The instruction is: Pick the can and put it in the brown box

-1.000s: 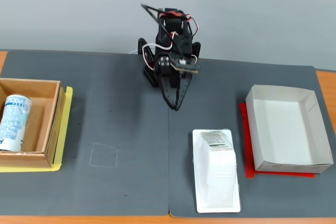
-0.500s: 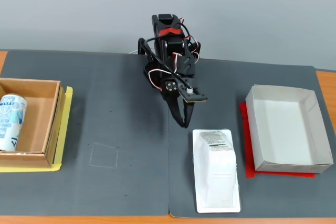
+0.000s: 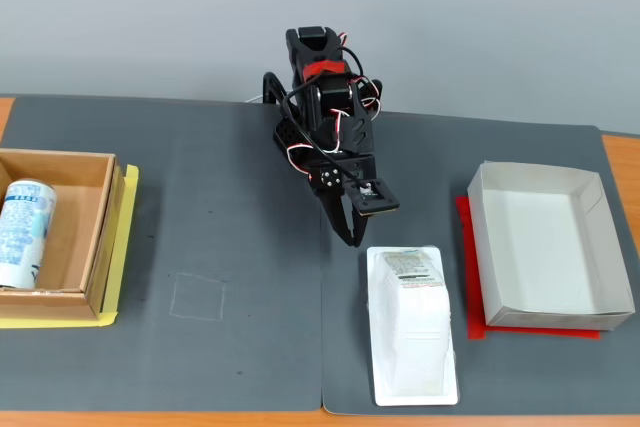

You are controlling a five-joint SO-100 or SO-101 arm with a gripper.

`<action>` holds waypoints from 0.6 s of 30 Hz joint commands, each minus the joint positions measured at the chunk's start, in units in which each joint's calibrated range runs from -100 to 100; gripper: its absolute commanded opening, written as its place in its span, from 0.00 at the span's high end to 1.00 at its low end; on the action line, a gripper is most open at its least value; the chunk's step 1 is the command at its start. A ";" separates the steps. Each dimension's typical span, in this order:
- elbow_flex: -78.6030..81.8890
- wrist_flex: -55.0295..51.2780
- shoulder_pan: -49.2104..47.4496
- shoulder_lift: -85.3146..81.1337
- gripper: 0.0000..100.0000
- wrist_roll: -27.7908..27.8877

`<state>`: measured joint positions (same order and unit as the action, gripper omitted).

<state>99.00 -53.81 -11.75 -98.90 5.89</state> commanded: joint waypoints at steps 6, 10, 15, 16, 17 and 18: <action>-4.43 -12.72 -0.84 -0.84 0.99 -3.12; -5.88 -17.92 -1.00 -0.84 0.99 -6.04; -6.70 -20.61 -2.30 -0.84 0.99 -6.72; -6.70 -20.61 -2.30 -0.84 0.99 -6.72; -6.70 -20.61 -2.06 -0.84 0.99 -6.72; -6.70 -20.61 -1.98 -0.84 0.99 -6.72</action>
<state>95.19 -74.22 -13.75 -99.15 -0.56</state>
